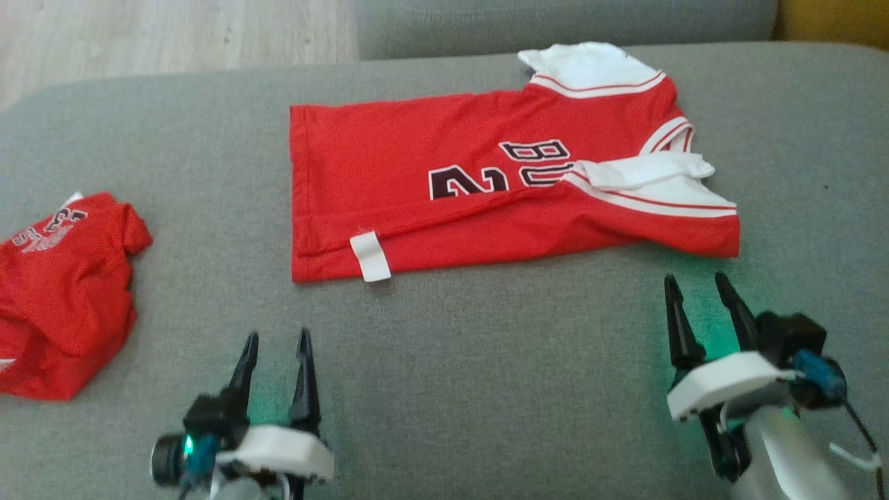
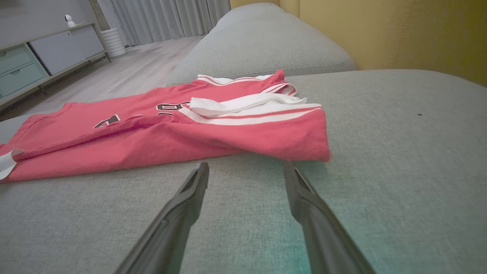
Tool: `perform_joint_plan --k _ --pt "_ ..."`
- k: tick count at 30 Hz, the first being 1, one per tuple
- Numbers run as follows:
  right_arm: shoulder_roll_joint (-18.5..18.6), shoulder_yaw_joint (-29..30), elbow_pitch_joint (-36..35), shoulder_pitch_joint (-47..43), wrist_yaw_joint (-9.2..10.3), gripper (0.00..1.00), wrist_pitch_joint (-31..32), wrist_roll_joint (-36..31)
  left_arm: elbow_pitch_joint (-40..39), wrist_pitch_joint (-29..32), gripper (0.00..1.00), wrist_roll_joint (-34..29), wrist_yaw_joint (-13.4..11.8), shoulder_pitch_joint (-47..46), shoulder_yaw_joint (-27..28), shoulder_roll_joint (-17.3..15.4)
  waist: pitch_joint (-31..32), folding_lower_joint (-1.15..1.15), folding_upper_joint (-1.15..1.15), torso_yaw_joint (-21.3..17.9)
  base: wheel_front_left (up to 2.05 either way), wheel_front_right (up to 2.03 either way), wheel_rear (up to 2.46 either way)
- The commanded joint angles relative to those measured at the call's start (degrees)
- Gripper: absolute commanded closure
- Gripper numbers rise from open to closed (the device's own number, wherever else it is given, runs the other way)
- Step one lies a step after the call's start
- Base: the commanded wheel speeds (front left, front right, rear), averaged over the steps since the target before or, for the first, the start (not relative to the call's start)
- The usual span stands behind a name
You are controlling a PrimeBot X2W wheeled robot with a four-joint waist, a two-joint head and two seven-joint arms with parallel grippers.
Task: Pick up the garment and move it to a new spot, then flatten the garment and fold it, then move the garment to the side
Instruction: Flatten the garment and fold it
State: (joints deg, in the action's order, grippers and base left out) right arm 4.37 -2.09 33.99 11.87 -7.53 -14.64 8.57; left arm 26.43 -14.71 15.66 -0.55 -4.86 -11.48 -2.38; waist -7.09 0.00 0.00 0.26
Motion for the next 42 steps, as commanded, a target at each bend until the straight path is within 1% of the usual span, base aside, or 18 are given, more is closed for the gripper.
perform_joint_plan --k 1,5,8,12,15,19,20,22,23,27,30,34,38,40,41,42 --pt "0.3 -1.8 -2.3 3.6 0.04 0.00 -0.4 0.5 -1.2 -0.3 0.00 0.5 0.8 -4.7 1.1 -0.5 -2.1 0.00 0.00 -0.3 0.00 0.00 0.00" --pt "0.8 -2.4 -3.1 5.3 0.04 0.00 -0.4 0.9 0.0 -0.3 0.00 1.1 1.2 -8.6 1.6 -0.5 -4.7 0.00 0.00 -0.8 0.00 0.00 0.00" --pt "1.1 -3.2 -3.8 6.8 0.04 0.00 -0.4 1.2 3.0 -0.3 0.00 2.0 2.3 -12.1 1.9 -0.5 -7.3 0.00 0.00 -1.3 0.00 0.00 0.00" --pt "1.3 -3.9 -4.8 8.4 0.04 0.00 -0.4 1.9 6.6 -0.3 0.00 1.9 2.3 -15.6 3.3 -0.5 -10.2 0.00 0.00 -2.4 0.00 0.00 0.00" --pt "1.3 -3.7 -5.8 9.1 0.04 0.00 -0.4 2.4 8.6 -0.3 0.00 2.1 2.8 -17.2 4.4 -0.5 -11.6 0.00 0.00 -3.0 0.00 0.00 0.00" --pt "1.2 -2.2 -7.1 9.5 0.04 0.00 -0.4 2.6 12.5 -0.3 0.01 4.1 3.9 -18.5 4.7 -0.5 -12.6 0.00 0.00 -3.7 0.00 0.00 0.00" --pt "1.1 -1.5 -7.5 9.7 0.04 0.00 -0.4 2.8 13.2 -0.3 0.29 4.3 4.4 -19.0 4.4 -0.5 -12.7 0.00 0.00 -3.8 0.00 0.00 0.00" --pt "1.0 0.1 -8.0 10.0 0.04 0.00 -0.4 3.1 14.0 -0.3 0.78 4.3 4.9 -19.7 4.0 -0.5 -13.0 0.00 0.00 -3.9 0.00 0.00 0.00" --pt "0.9 0.9 -8.2 10.3 0.04 0.00 -0.4 3.4 14.3 -0.3 1.00 4.3 5.2 -19.9 3.7 -0.5 -13.1 0.00 0.00 -3.9 0.00 0.00 0.00" --pt "0.4 4.4 -7.6 11.4 0.04 0.00 -0.4 4.3 15.6 -0.3 1.00 4.5 6.0 -20.8 2.0 -0.5 -13.4 0.00 0.00 -3.8 0.00 0.00 0.00" --pt "0.1 5.7 -5.9 12.0 0.04 0.00 -0.4 4.4 15.6 -0.3 1.00 5.0 6.3 -20.8 1.2 -0.5 -13.4 0.00 0.00 -3.4 0.00 0.00 0.00" --pt "-0.1 5.4 -1.5 12.9 0.04 0.00 -0.4 4.6 15.0 -0.3 1.00 5.4 6.5 -20.5 -0.1 -0.5 -13.4 0.00 0.00 -2.7 0.00 0.00 0.00" --pt "-0.5 5.3 3.6 13.3 0.04 0.00 -0.4 6.7 14.0 -0.3 1.00 6.1 6.6 -20.0 -1.0 -0.5 -13.2 0.00 0.00 -2.2 0.00 0.00 0.00" --pt "-0.7 4.6 5.7 13.4 0.04 0.96 -0.4 7.5 13.2 -0.3 1.00 6.6 6.6 -19.6 -1.4 -0.5 -13.1 0.00 0.00 -2.0 0.00 0.00 0.00" --pt "-0.7 4.6 6.4 13.5 0.04 1.00 -0.4 8.1 12.7 -0.3 1.00 7.0 6.5 -19.3 -1.3 -0.5 -12.9 0.00 0.00 -1.9 0.00 0.00 0.00" --pt "-0.7 4.6 6.9 13.5 0.04 1.00 -0.4 8.7 12.1 -0.3 1.00 7.1 6.5 -19.1 -1.2 -0.5 -12.7 0.00 0.00 -1.8 0.00 0.00 0.00"
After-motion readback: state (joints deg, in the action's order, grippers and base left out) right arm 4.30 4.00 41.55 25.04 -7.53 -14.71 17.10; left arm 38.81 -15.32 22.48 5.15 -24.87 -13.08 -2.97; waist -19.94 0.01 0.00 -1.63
